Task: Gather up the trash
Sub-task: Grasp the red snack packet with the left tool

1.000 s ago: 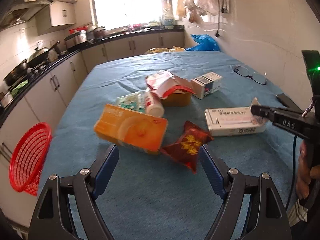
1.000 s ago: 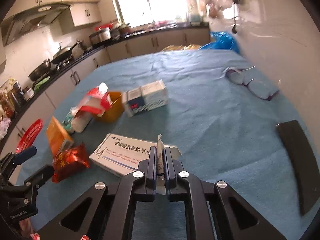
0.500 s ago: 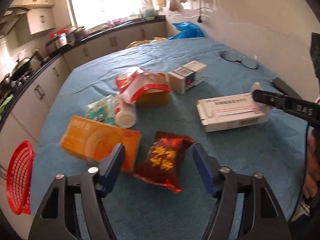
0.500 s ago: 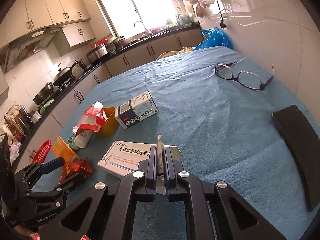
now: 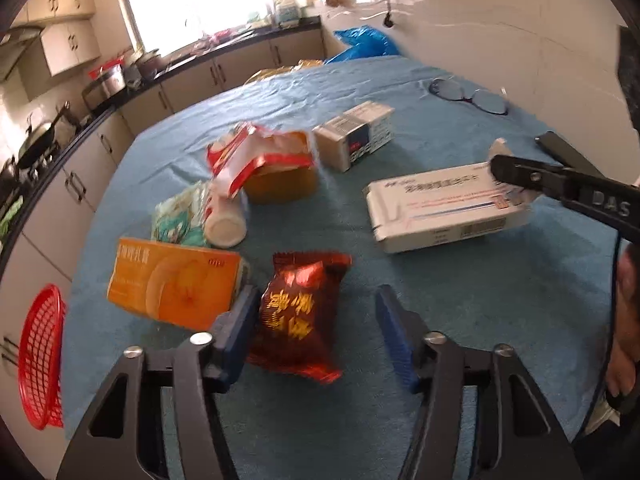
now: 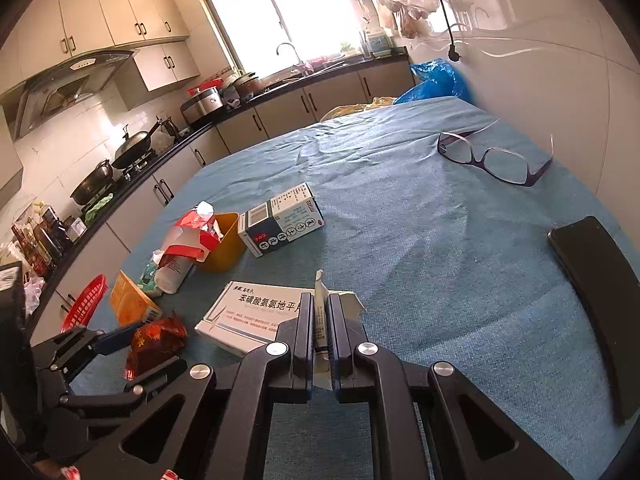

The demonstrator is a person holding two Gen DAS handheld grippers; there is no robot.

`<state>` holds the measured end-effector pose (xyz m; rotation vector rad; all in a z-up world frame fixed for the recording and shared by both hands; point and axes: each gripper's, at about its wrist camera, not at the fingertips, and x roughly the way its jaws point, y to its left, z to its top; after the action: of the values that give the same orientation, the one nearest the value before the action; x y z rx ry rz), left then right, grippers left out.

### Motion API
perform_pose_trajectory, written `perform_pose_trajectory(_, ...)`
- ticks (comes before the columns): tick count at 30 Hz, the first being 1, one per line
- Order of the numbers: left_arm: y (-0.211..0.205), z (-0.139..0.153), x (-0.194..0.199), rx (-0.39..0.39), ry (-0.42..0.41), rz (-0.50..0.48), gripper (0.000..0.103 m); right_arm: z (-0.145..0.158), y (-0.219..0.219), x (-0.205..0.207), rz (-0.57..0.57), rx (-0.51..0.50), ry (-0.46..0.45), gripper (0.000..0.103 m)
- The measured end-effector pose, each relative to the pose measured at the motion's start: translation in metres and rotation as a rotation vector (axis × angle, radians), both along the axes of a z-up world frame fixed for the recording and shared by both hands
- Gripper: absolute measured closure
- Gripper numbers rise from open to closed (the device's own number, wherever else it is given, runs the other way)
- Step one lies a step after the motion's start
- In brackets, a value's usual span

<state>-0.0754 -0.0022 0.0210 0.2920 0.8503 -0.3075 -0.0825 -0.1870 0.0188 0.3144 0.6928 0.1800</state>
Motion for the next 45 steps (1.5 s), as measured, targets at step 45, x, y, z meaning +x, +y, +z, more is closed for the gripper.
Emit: perform_pose_trajectory(45,0.042,0.027,-0.023,-0.245,-0.207,0.121,0.067,0.011,-0.002,-0.015,0.044,0.061,-0.13,0.096)
